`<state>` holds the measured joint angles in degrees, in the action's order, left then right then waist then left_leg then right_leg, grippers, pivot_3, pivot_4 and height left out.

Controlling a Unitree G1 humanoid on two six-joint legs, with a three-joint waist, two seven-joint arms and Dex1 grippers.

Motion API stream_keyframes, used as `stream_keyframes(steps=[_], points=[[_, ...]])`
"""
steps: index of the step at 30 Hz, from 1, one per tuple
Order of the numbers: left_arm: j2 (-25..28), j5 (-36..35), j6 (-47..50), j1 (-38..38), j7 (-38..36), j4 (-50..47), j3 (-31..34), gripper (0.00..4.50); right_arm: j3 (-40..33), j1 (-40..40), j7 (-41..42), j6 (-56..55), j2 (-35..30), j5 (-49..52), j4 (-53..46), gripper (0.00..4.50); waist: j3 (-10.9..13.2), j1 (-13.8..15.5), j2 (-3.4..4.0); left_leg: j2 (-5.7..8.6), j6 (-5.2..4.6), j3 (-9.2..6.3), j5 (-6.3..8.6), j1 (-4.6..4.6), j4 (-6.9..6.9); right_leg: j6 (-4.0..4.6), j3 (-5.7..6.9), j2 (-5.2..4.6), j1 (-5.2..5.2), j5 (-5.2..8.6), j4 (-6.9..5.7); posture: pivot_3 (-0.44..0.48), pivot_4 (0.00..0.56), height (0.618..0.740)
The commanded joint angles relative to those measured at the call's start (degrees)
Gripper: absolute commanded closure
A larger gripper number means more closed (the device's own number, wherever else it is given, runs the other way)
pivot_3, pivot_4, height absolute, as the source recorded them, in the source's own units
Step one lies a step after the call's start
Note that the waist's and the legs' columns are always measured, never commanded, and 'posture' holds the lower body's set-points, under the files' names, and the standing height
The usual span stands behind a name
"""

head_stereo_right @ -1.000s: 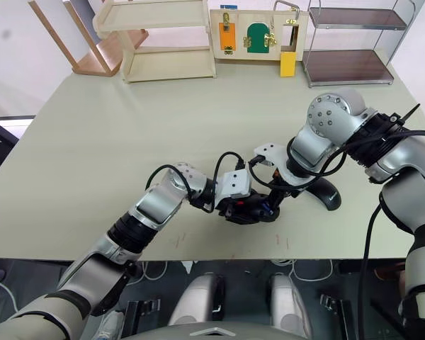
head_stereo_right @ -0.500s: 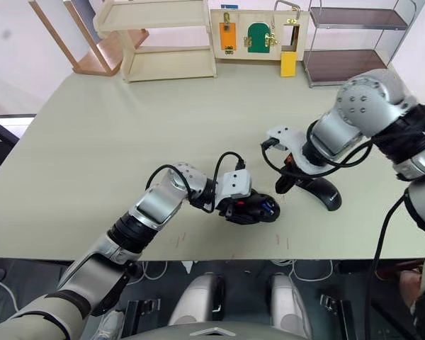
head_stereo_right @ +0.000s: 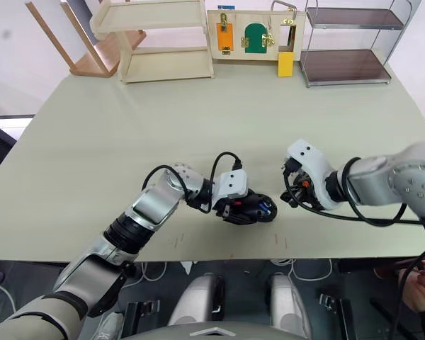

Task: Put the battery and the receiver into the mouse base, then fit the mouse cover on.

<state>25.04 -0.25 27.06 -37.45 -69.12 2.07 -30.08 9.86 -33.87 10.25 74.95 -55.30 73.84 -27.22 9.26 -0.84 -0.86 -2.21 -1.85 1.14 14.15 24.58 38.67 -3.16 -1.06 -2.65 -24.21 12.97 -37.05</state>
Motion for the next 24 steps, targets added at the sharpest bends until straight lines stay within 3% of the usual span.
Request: stream_keyframes(steps=[1,11,16,24], points=[[1.45,0.84,1.43,0.89,-0.68,0.8,-1.3,1.48,-4.93,5.7,4.94,-8.92,1.28,-6.48,-5.77,4.41,0.0,-0.08,0.0,0.0,0.0,0.01,0.0,-0.01,0.0,0.0,-0.03,0.01,0.0,0.0,-0.01,0.0,0.15,0.74],[2.07,0.78,1.92,0.9,-0.96,0.27,-1.47,1.48,-3.89,23.78,18.89,-34.34,7.72,-29.2,-8.79,4.41,-0.02,0.03,-0.03,0.01,0.0,0.06,0.0,-0.08,0.03,-0.03,-0.03,0.04,0.05,0.01,-0.02,0.0,0.15,0.74],[2.11,0.87,2.23,0.67,-0.9,0.31,-1.53,1.48,-0.07,28.03,22.61,-45.98,12.23,-41.36,-4.0,4.41,-0.03,0.07,-0.06,-0.01,0.01,0.07,0.0,-0.29,0.03,-0.05,-0.06,0.1,0.21,0.05,-0.06,0.0,0.15,0.74],[2.31,0.85,2.62,0.73,-0.98,0.02,-1.73,1.48,1.23,29.93,25.18,-52.54,17.39,-49.4,1.14,4.41,-0.02,0.05,-0.07,-0.01,0.01,0.15,0.0,-0.74,0.01,0.02,-0.18,0.11,0.56,0.28,-0.08,0.0,0.15,0.74]])
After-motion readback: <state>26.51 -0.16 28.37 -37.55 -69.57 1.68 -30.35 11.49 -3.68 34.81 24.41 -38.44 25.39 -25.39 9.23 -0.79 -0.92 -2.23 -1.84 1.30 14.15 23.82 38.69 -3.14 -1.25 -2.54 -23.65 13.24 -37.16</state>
